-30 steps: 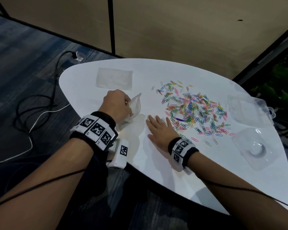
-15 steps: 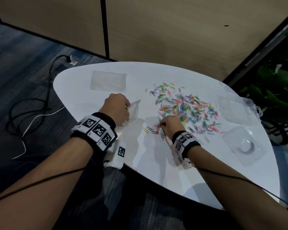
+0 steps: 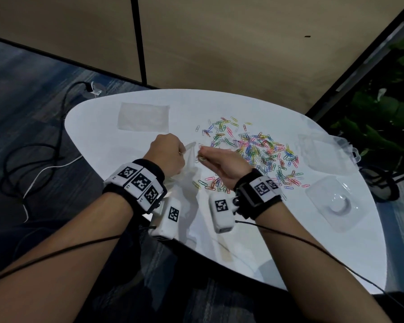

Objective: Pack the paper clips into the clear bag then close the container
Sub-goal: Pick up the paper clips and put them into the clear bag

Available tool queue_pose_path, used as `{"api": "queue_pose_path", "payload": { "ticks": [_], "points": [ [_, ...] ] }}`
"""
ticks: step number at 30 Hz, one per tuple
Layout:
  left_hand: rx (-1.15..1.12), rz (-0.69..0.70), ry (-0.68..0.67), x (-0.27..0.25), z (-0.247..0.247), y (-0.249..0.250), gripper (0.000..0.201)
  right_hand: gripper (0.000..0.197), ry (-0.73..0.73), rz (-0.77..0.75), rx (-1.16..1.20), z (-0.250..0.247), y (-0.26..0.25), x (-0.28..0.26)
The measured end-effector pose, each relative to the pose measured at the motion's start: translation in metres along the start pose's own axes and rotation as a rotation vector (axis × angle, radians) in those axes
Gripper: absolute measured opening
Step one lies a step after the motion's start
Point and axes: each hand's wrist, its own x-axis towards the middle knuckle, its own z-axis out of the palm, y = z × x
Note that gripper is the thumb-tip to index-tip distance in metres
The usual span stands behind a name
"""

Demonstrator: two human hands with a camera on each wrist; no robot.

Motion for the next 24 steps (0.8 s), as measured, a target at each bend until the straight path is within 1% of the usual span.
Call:
{"api": "queue_pose_path", "payload": {
  "ticks": [3, 5, 8, 12, 14, 15, 16, 18, 19, 20, 21, 22, 23, 24],
  "points": [
    [-0.021, 0.002, 0.007, 0.002, 0.003, -0.001, 0.025, 0.013, 0.018, 0.011, -0.139, 0.014, 0.016, 0.009],
    [-0.047, -0.007, 0.008, 0.003, 0.004, -0.001, 0.024, 0.007, 0.061, -0.019, -0.284, 0.022, 0.022, 0.016],
    [-0.055, 0.003, 0.006, 0.002, 0.004, -0.002, 0.026, 0.018, 0.118, -0.047, -0.499, 0.030, 0.028, 0.021],
    [-0.050, 0.014, 0.009, 0.001, 0.003, -0.001, 0.029, 0.019, 0.099, -0.158, -0.821, 0.038, 0.028, 0.017],
    [-0.052, 0.012, 0.013, 0.001, 0.000, -0.003, 0.029, 0.020, 0.021, -0.231, -1.048, 0.040, 0.022, 0.010],
    [-0.045, 0.011, 0.016, 0.000, -0.002, -0.004, 0.029, 0.023, -0.016, -0.282, -1.110, 0.040, 0.019, 0.008],
    [-0.035, 0.014, 0.019, 0.000, -0.003, -0.004, 0.028, 0.027, -0.053, -0.309, -1.090, 0.037, 0.015, 0.005],
    [-0.025, 0.007, 0.040, -0.001, -0.007, -0.005, 0.028, 0.033, -0.068, -0.294, -0.840, 0.026, 0.010, 0.002],
    [-0.019, 0.001, 0.048, -0.001, -0.009, -0.005, 0.030, 0.035, -0.025, -0.299, -0.762, 0.017, 0.011, 0.004],
    [-0.017, -0.002, 0.055, -0.001, -0.012, -0.007, 0.032, 0.036, 0.029, -0.327, -0.799, 0.010, 0.012, 0.006],
    [-0.018, -0.007, 0.056, -0.001, -0.013, -0.008, 0.033, 0.035, 0.072, -0.364, -0.958, 0.003, 0.016, 0.007],
    [-0.022, -0.012, 0.056, -0.002, -0.015, -0.008, 0.033, 0.034, 0.067, -0.389, -1.156, -0.003, 0.023, 0.008],
    [-0.024, -0.015, 0.052, -0.002, -0.015, -0.008, 0.033, 0.035, 0.003, -0.380, -1.341, -0.009, 0.033, 0.010],
    [-0.022, -0.016, 0.050, -0.003, -0.016, -0.008, 0.033, 0.039, -0.115, -0.332, -1.499, -0.012, 0.047, 0.011]
  ]
}}
